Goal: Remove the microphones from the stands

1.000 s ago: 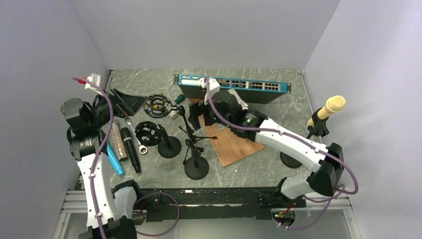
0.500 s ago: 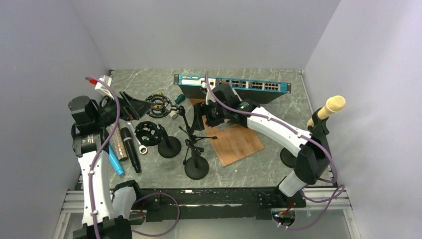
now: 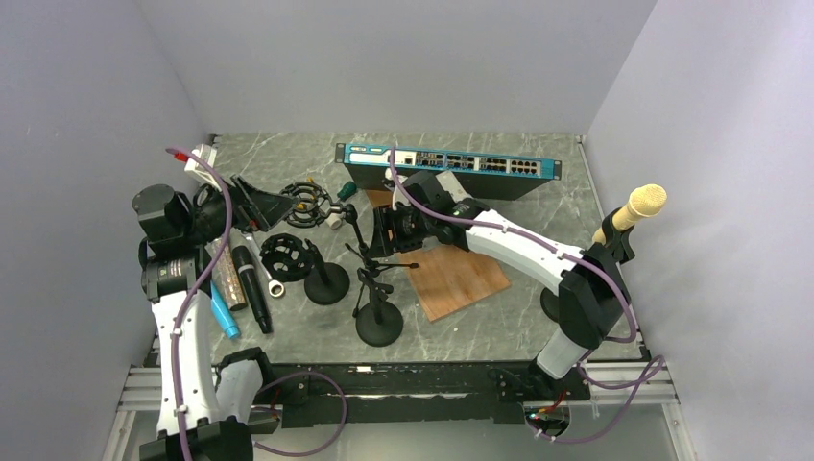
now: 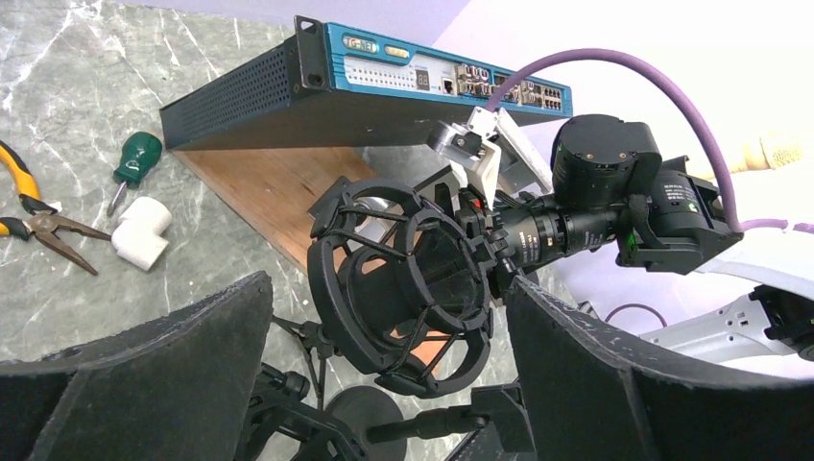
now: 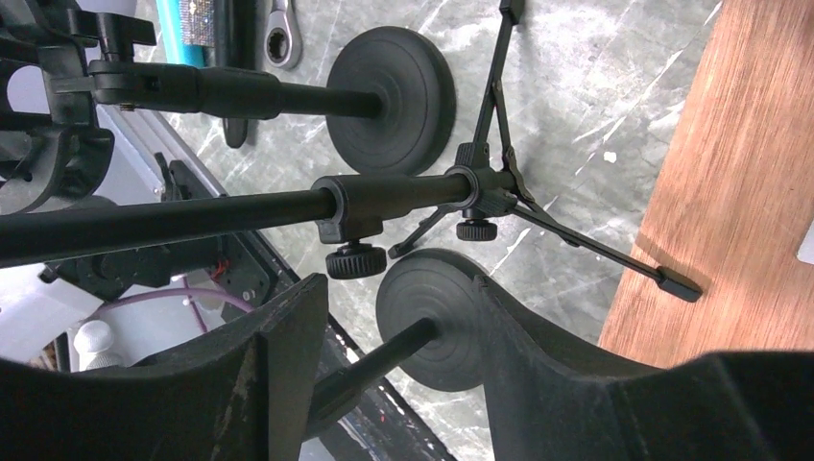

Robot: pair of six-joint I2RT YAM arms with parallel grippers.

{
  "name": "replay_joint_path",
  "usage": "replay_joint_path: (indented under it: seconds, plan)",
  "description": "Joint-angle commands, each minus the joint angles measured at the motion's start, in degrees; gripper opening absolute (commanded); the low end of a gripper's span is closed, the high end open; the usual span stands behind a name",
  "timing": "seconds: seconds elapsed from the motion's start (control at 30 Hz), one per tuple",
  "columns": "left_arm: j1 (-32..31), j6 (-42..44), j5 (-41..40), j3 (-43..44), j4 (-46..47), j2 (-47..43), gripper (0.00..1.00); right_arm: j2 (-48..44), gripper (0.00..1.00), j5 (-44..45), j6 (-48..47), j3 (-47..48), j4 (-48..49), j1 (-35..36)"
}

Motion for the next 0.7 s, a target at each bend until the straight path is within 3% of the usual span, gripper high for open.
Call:
replay_joint_path:
  seconds: [0.0, 0.3, 0.67]
  plan:
    - [-0.5, -0.8, 1.7, -0.2, 3.1, -0.6, 0.93, -0.2, 0.59, 0.7, 1.9, -0.9, 4.4, 0.4]
    - [-1.0, -1.6, 2.0, -0.9, 4.1, -0.7, 0.90, 0.2, 0.48, 4.5, 2.3, -1.7, 6.9, 2.4]
    - [-1.4, -1.4, 2.3, -1.2, 4.1, -0.9, 0.89, 0.0, 0.26, 8.9, 0.6, -2.4, 8.1, 4.4]
